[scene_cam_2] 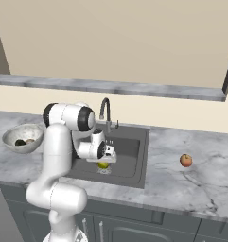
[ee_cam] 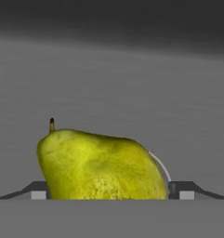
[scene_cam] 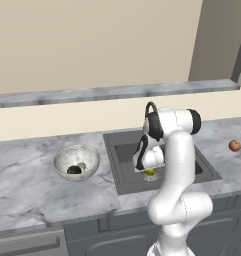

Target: There is a mixed pile of frozen fruits and vegetables on the counter. Locate all the frozen vegetables and place the items in a bowl on the counter. Take all the frozen fruits and defrost them in a running sink.

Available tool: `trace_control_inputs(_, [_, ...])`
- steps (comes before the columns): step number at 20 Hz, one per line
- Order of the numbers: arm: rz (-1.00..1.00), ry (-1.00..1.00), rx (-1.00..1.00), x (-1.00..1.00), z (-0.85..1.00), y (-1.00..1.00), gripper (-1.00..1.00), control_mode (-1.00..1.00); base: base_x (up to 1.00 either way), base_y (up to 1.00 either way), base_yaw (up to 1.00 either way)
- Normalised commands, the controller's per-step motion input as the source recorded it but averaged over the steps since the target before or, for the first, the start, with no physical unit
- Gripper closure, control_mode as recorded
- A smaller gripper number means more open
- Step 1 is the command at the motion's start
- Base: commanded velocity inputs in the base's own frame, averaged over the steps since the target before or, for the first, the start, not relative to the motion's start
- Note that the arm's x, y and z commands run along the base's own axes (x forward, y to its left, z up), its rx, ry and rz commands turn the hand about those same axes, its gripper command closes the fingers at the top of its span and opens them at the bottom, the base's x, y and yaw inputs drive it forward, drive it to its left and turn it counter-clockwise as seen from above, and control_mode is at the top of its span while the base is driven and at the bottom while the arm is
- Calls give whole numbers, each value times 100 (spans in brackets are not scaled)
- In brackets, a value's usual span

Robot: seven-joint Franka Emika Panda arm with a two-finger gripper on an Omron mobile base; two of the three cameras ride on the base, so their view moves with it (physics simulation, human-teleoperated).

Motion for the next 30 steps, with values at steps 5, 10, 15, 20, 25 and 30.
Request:
trace_control_inputs(5, [-3,5,2,-8,66,-7,-100,-100,0,0,0])
trace_control_inputs(10, [-3,0,1,-25,47,-2,-100,-100,0,0,0])
trace_control_inputs(15, [-1,-2,0,-36,22,-7,-100,-100,0,0,0])
trace_control_inputs(20, [-1,-4,0,-27,1,-10,-100,-100,0,0,0])
trace_control_inputs(25, [-2,-3,0,-27,1,-16,-100,-100,0,0,0])
trace_control_inputs(30, [-8,0,1,-13,15,-41,-100,-100,0,0,0])
